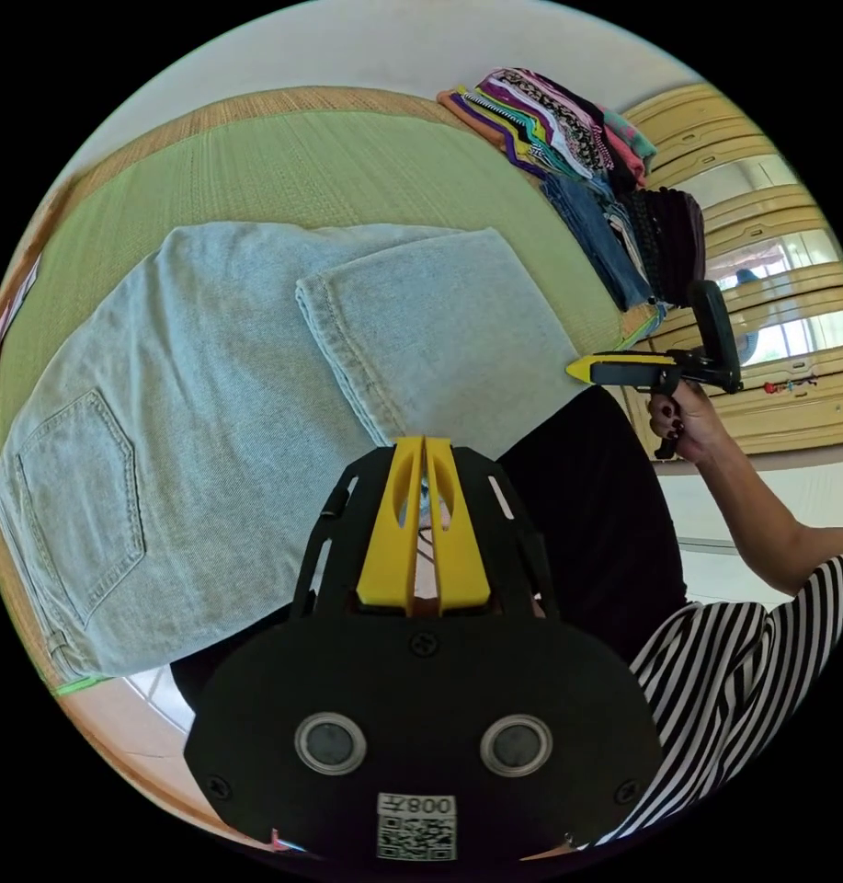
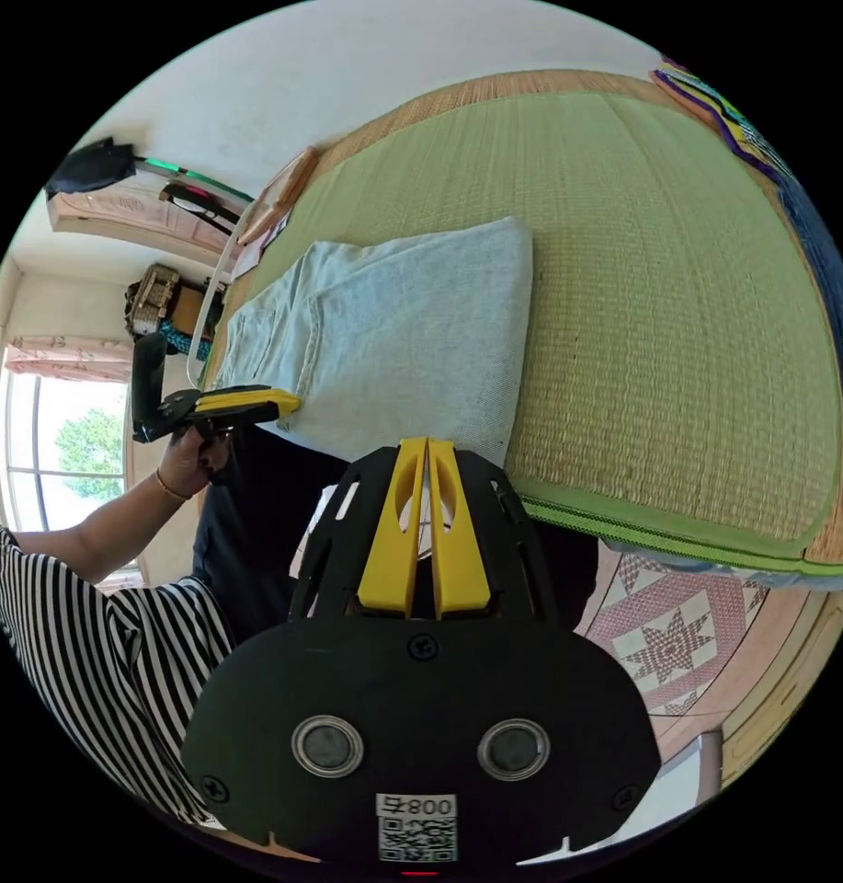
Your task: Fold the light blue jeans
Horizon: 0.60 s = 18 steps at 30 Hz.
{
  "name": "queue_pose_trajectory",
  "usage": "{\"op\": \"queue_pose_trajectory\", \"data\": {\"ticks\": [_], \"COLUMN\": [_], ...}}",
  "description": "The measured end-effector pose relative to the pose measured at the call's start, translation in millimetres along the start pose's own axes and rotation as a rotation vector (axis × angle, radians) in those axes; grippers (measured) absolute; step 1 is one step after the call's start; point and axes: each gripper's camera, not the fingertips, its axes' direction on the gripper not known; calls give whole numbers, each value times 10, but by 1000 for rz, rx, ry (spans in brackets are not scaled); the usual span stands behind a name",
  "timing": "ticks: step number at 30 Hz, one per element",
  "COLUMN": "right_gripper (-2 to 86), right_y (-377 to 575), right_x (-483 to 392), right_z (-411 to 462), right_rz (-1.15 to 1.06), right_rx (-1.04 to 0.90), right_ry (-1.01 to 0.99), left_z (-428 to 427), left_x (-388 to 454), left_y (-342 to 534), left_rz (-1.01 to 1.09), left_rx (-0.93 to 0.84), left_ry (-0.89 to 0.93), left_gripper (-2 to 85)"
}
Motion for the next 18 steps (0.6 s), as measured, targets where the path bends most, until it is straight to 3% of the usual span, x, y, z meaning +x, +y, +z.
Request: {"op": "queue_pose_trajectory", "data": {"ticks": [5, 18], "right_gripper": [31, 77], "right_y": [347, 781], "right_x": [548, 1240], "right_z": [-336, -287], "right_rz": [136, 233], "right_rx": [96, 56], "right_ry": [-54, -289], "left_z": [84, 585], "left_x": [329, 1272], "left_y": [7, -315], "left_rz": [104, 286], "left_rx": [15, -39], "left_ry": [68, 28], "left_gripper": [33, 74]}}
